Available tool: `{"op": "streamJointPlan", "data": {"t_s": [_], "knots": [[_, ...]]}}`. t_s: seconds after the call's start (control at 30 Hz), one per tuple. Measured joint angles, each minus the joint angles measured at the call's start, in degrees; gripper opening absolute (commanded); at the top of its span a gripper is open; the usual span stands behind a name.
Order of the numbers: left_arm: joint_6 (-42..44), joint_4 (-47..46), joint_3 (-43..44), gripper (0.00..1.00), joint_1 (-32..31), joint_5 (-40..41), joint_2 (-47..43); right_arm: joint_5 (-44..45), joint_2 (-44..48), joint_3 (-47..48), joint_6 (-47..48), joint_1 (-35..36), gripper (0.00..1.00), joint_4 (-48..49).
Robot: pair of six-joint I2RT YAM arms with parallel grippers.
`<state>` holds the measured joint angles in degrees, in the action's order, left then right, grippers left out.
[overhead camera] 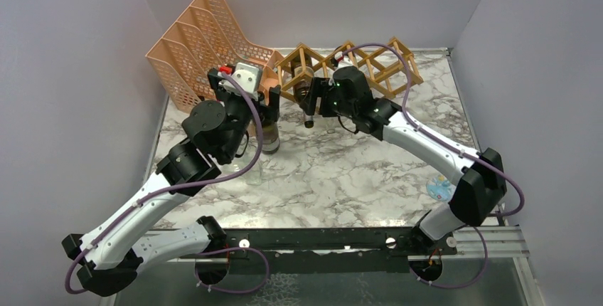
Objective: Put the wine bottle on the wine rack
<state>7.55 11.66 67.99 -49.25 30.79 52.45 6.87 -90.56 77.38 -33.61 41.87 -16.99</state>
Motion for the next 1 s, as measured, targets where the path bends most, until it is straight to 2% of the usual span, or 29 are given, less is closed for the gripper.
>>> {"op": "streamJointPlan", "data": {"t_s": [0.17,0.27,0.47,0.67,0.83,1.0], "knots": [[0.0,-1.0,-0.1,0.99,0.0,0.5,-1.4,-7.5,5.9,-5.0,8.0,0.1,0.73,8.2],[-0.1,-2.3,-0.3,0.99,0.0,0.7,-2.4,-10.9,6.1,-4.7,12.3,1.3,0.73,11.9],[-0.6,-3.9,-1.0,0.99,0.0,2.3,-4.1,-13.6,1.4,0.4,20.2,7.4,0.73,16.3],[-0.9,-5.8,-2.7,0.99,0.0,5.0,-6.7,-13.6,-6.4,6.9,24.0,10.8,0.72,17.5],[-0.9,-7.1,-3.2,0.99,0.0,6.5,-7.8,-12.1,-12.1,11.4,25.1,11.0,0.65,17.6],[-0.9,-7.3,-3.2,0.99,0.0,7.2,-7.8,-12.1,-13.8,11.8,27.8,11.0,0.46,19.6]]}}
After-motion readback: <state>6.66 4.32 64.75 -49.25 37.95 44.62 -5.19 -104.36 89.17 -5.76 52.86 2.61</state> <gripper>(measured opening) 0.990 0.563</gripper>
